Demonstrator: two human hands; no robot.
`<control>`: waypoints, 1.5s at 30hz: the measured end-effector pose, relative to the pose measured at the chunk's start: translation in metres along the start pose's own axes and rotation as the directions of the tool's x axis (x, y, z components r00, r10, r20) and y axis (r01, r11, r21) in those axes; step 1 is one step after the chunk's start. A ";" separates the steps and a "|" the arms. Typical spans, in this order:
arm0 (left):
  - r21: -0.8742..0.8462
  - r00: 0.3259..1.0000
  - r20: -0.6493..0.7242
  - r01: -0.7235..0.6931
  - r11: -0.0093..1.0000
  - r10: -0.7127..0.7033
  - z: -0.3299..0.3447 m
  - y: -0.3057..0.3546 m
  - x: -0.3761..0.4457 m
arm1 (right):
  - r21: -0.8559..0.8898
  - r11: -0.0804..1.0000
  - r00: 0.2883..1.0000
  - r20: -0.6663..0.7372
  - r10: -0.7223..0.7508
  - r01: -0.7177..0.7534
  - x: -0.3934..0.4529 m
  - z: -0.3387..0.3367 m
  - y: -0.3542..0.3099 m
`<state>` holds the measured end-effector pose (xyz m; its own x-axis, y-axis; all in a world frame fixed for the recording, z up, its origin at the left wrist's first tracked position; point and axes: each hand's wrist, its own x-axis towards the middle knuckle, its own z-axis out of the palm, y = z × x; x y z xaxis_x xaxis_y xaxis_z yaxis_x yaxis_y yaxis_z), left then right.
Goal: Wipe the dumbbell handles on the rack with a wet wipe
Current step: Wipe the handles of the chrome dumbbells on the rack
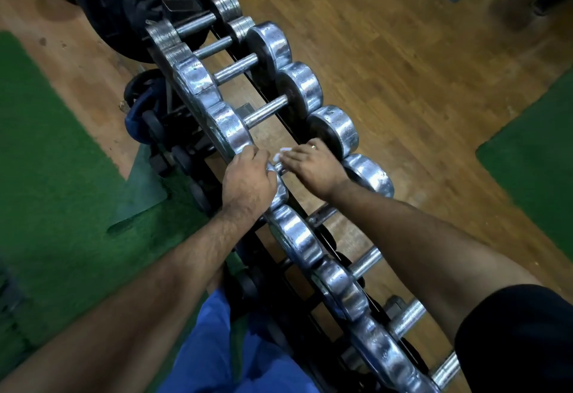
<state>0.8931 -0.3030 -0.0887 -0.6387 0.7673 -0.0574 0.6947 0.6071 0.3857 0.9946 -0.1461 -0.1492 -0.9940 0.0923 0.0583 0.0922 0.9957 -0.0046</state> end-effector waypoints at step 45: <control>-0.008 0.974 0.079 -0.211 0.977 0.211 0.016 -0.013 0.017 | 0.680 -0.732 0.021 0.733 0.680 -0.026 0.035 -0.019 -0.040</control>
<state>0.8788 -0.2949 -0.1097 -0.4496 0.8920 -0.0469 0.8112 0.4297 0.3966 0.9574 -0.1823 -0.1279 -0.0011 0.6798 -0.7334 -0.0820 -0.7310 -0.6774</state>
